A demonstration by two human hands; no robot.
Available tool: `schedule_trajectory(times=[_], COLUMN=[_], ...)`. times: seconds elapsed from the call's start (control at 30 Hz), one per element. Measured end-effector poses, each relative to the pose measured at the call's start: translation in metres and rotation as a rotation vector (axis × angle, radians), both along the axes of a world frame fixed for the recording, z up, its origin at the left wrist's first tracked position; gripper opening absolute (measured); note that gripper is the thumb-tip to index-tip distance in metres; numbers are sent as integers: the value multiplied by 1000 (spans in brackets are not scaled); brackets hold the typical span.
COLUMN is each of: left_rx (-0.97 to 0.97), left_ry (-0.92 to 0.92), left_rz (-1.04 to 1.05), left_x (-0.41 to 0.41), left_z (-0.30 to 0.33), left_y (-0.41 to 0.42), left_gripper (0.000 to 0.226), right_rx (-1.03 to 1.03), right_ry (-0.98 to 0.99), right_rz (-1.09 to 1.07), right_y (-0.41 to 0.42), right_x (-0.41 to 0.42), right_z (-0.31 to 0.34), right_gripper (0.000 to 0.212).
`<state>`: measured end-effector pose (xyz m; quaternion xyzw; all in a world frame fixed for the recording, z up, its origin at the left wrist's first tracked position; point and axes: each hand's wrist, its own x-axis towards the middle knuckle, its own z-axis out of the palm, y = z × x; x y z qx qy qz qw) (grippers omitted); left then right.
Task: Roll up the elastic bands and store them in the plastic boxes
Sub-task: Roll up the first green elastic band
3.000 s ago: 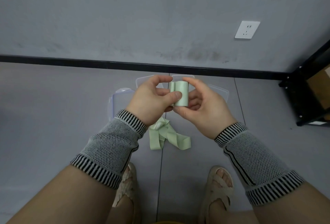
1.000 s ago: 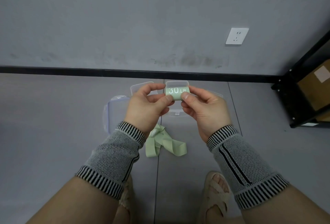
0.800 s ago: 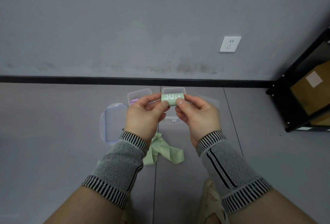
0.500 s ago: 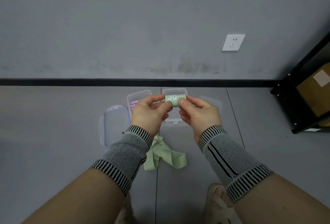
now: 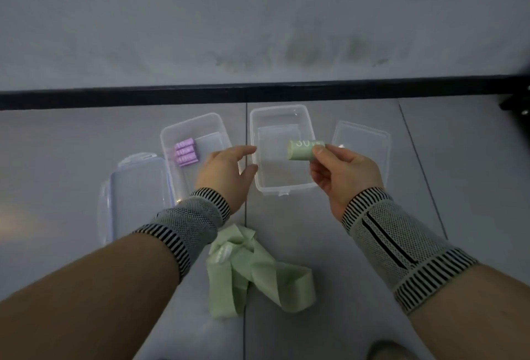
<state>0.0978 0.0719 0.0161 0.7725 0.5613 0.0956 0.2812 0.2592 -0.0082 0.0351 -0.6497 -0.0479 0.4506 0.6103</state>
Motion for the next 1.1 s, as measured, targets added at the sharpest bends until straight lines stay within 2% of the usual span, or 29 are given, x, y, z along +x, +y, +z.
schedule_trajectory(times=[0.1,0.3,0.4,0.73,1.1], left_rx=[53,67,55,36,42], left_ry=[172,479,567,528,545], left_rz=[-127,-234,-275,-333,-416], left_x=[7,23,28,20,3], left_z=[-27,-69,-86,-104,-96], left_y=[22,69,84,77,30], left_gripper=[48,62,65,65,69], right_rx=[-20,-44,-70,-102,-141], right_ry=[16,27,0,-33,-33], right_rz=[-18,-35,-30,21,14], right_y=[10,45,59,84,66], right_x=[2,9,14,14,1], right_z=[-25,-56,-73,-104,-118], right_gripper=[23,15,13,9,11])
